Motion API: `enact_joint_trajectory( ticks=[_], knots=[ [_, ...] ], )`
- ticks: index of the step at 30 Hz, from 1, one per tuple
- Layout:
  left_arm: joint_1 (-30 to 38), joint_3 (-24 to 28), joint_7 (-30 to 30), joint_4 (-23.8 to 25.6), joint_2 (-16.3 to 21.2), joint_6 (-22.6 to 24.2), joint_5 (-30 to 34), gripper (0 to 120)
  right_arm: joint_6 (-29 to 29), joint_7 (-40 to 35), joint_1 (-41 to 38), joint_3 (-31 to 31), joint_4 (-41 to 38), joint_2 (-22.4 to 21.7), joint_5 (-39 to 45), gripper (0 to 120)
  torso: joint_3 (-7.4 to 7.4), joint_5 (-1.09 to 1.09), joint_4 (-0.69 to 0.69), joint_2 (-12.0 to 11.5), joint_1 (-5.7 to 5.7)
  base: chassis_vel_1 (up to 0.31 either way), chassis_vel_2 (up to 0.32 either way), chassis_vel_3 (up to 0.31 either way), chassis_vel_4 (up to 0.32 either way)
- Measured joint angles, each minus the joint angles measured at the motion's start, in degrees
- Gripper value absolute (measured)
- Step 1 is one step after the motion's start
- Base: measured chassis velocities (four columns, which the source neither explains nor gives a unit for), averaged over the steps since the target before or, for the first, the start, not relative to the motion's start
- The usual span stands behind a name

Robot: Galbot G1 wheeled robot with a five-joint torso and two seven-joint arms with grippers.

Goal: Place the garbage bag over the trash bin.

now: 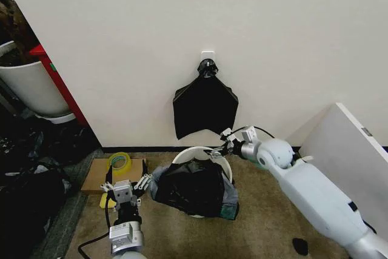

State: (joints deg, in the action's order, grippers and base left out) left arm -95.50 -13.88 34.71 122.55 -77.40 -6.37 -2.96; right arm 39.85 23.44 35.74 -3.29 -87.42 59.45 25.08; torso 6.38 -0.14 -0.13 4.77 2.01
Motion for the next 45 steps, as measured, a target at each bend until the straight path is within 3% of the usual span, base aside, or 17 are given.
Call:
enact_joint_trajectory(
  ticks=[4,8,14,16,18,22,28,31,32,35,37,38,42,43,45],
  knots=[
    [-0.1,-0.1,0.4,-0.1,0.0,0.0,-0.1,100,-0.6,0.8,-0.8,-0.6,2.2,1.0,-2.6,99,0.00,0.00,0.00,0.0,0.00,0.000,0.000,0.000,0.000],
    [-0.3,-0.4,0.7,0.1,0.1,0.0,-0.1,100,-0.8,0.7,-0.6,-0.9,2.3,1.1,-3.4,88,-0.01,0.00,0.00,0.0,-0.01,0.000,0.000,0.000,0.000],
    [-0.4,-0.4,1.3,0.2,0.1,0.0,-0.1,100,-0.9,0.2,0.1,-1.7,1.6,0.4,-3.6,68,-0.01,0.00,0.00,0.0,-0.01,0.000,0.000,0.000,0.000],
    [-0.4,0.0,1.8,0.1,-0.4,0.1,-0.3,100,-1.0,-1.6,1.0,-2.1,1.0,0.0,-2.8,55,-0.01,0.00,0.00,0.0,-0.01,0.000,0.000,0.000,0.000],
    [-0.5,0.1,1.9,0.1,-0.5,0.1,-0.3,100,-0.9,-2.6,1.2,-2.1,0.8,0.0,-1.9,52,-0.01,0.00,0.00,0.0,-0.01,0.000,0.000,0.000,0.000],
    [-0.9,0.6,2.4,2.2,-0.1,1.7,2.3,100,0.3,-7.7,2.9,-2.2,-0.8,-0.3,1.7,32,-0.01,0.00,0.01,0.0,-0.01,0.000,0.000,0.000,0.000],
    [-0.8,0.5,2.9,3.4,0.2,2.9,4.6,100,0.8,-11.9,5.1,-2.2,-3.0,-1.1,4.7,16,-0.01,-0.01,0.00,0.0,-0.01,0.000,0.000,0.000,0.000],
    [-0.9,0.4,3.2,3.7,0.4,3.0,5.0,100,1.4,-23.7,7.5,-3.2,-6.6,-1.9,11.7,4,-0.01,0.01,0.00,0.0,-0.01,0.000,0.000,0.000,0.000],
    [-0.9,0.5,3.3,4.0,0.4,3.0,5.2,100,1.1,-29.3,8.7,-3.7,-8.2,-2.1,14.8,4,-0.02,0.00,0.01,0.0,-0.01,0.000,0.000,0.000,0.000],
    [-0.9,0.7,3.4,4.3,0.5,3.3,5.8,100,0.3,-34.3,10.1,-3.9,-9.5,-2.4,17.7,4,-0.02,0.00,0.01,0.0,-0.01,0.000,0.000,0.000,0.000],
    [-0.8,0.9,3.6,4.5,0.6,3.7,6.3,100,-2.3,-43.2,12.8,-4.0,-11.7,-2.7,22.5,4,-0.02,-0.01,0.01,0.0,-0.02,0.000,0.000,0.000,0.000],
    [-0.8,0.9,3.6,4.5,0.6,3.7,6.3,100,-2.3,-43.2,12.8,-4.0,-11.7,-2.7,22.5,4,-0.02,-0.01,0.01,0.0,-0.02,0.000,0.000,0.000,0.000],
    [-0.8,0.8,3.8,4.9,0.9,3.7,6.6,100,-8.2,-56.5,18.0,-3.0,-16.2,-2.5,29.7,4,-0.02,-0.01,0.01,0.0,-0.01,0.000,0.000,0.000,0.000],
    [-0.8,0.7,4.0,5.1,1.1,3.7,6.9,100,-10.8,-62.8,20.8,-1.8,-19.0,-2.0,33.0,4,-0.02,0.00,0.00,0.0,-0.01,0.000,0.000,0.000,0.000],
    [-0.8,0.7,4.0,5.1,1.2,3.7,6.9,100,-11.4,-64.4,21.5,-1.5,-19.8,-1.9,33.8,4,-0.02,0.00,-0.01,0.0,-0.01,0.000,0.000,0.000,0.000]
  ],
)
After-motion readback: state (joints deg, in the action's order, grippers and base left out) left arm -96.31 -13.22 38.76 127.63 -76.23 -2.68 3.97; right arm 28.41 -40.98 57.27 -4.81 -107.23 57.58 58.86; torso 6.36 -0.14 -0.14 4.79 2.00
